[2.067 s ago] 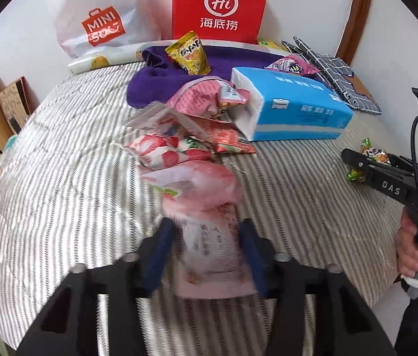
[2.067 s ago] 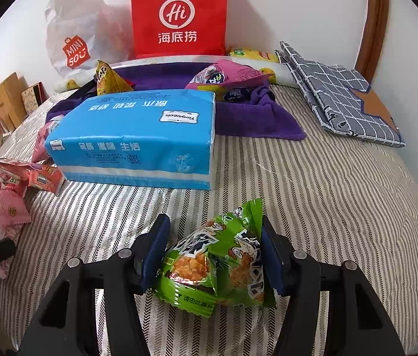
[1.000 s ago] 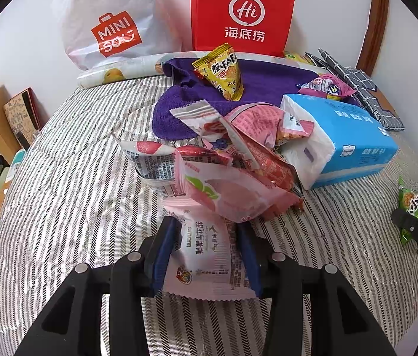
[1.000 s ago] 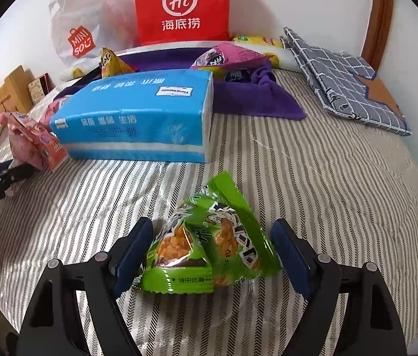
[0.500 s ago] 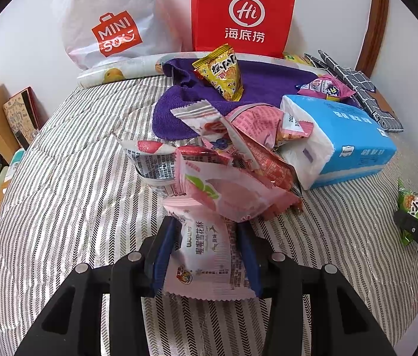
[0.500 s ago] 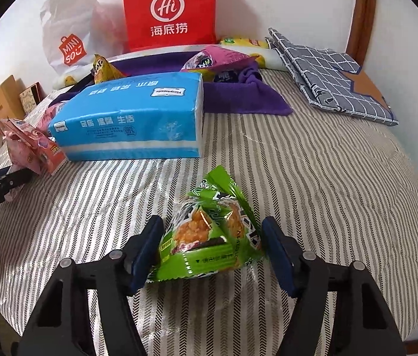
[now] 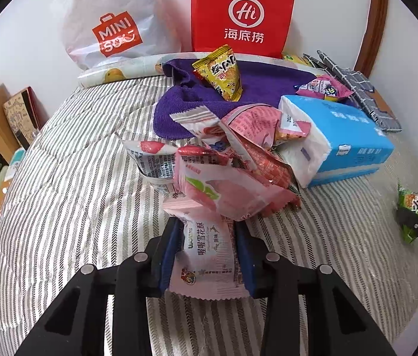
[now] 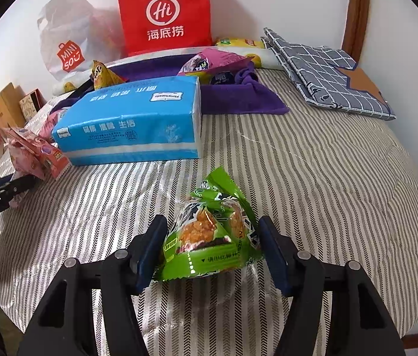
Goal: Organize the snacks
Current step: 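Lift both held packets and carry them toward the purple towel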
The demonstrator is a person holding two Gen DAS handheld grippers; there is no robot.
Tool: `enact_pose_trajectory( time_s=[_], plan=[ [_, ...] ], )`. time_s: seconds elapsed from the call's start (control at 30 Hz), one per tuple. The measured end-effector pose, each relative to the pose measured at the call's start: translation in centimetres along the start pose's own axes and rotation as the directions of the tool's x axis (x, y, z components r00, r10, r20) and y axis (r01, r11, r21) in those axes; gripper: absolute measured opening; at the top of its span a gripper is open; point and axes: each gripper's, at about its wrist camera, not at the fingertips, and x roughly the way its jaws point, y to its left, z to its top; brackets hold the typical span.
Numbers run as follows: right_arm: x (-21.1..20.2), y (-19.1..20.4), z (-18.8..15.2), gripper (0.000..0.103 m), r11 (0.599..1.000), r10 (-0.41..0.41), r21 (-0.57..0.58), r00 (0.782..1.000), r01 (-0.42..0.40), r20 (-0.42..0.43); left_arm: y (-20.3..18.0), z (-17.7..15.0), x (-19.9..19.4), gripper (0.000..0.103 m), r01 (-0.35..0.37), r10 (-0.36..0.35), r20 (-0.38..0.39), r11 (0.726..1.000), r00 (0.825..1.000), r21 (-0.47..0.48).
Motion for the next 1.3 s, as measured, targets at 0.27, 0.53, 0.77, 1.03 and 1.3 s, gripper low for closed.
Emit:
enact_pose_trajectory(
  time_s=[0.27,0.53,0.77,1.03,1.3],
  plan=[
    [-1.2,-0.1,0.3,0.062,1.0,0.005,0.02,1.0,-0.005,0.026,0.5,-0.8,-1.9,0.034,0.041,-0.041,-0.013,0.999,0.999,-0.016],
    [-3.6,0.7,0.6,0.062,1.0,0.017,0.019,0.998,-0.018,0.064,0.6,-1.0,-5.5,0.034,0.103,-0.102,0.033,0.993,0.994,-0.05],
    [-6.1,1.0,1.2,0.061,1.0,0.014,0.023,0.995,-0.016,0.1,-0.4,-0.5,-8.3,0.034,0.123,-0.119,0.084,0.992,0.989,-0.037],
    [-8.4,1.0,2.2,0.061,0.999,0.019,0.033,0.99,-0.024,0.137,-1.7,0.7,-10.4,0.034,0.152,-0.149,0.121,0.988,0.981,-0.023],
    [-9.5,1.7,4.5,0.062,1.0,0.023,0.011,0.985,-0.026,0.169,-2.8,2.6,-10.8,0.034,0.19,-0.186,0.13,0.982,0.974,-0.02]
  ],
)
